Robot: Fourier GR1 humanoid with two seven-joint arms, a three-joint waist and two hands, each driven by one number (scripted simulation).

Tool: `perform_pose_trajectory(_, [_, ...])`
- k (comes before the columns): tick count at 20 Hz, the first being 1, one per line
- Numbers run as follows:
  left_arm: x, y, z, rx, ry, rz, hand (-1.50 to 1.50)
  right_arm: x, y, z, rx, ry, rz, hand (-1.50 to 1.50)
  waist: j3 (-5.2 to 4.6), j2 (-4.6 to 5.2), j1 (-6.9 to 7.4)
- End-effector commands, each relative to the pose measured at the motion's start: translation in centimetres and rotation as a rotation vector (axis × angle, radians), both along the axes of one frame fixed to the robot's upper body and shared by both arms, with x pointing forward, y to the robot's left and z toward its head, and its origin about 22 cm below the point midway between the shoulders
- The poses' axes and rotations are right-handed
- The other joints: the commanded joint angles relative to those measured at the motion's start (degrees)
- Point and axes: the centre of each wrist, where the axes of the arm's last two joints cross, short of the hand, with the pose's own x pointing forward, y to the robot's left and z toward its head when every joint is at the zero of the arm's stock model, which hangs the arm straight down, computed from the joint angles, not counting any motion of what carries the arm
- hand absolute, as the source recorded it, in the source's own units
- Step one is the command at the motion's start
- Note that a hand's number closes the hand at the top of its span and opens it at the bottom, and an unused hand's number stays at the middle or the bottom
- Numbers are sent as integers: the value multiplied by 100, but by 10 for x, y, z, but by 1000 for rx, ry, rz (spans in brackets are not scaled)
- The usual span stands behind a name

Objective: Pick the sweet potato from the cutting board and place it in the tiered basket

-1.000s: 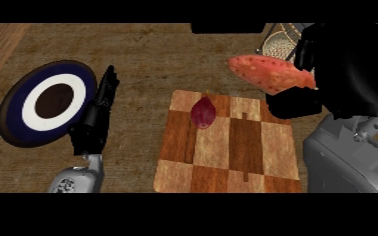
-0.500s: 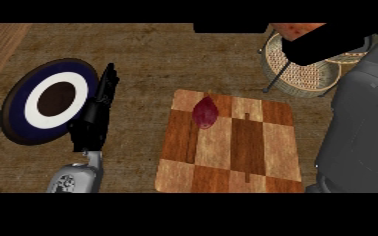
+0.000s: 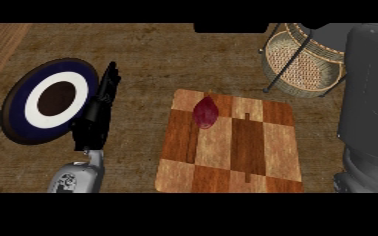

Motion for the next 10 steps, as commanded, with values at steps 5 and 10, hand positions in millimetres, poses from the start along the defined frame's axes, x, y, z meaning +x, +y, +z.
perform_pose_trajectory(5, [3, -7, -8, 11, -9, 12, 0, 30, -47, -11, -72, 13, -15, 150, 0, -1, -18])
perform_pose_trajectory(10, [-7, -1, -17, 10, -5, 1, 0, 45, -74, -52, 134, 3, -127, 150, 4, 18, 1])
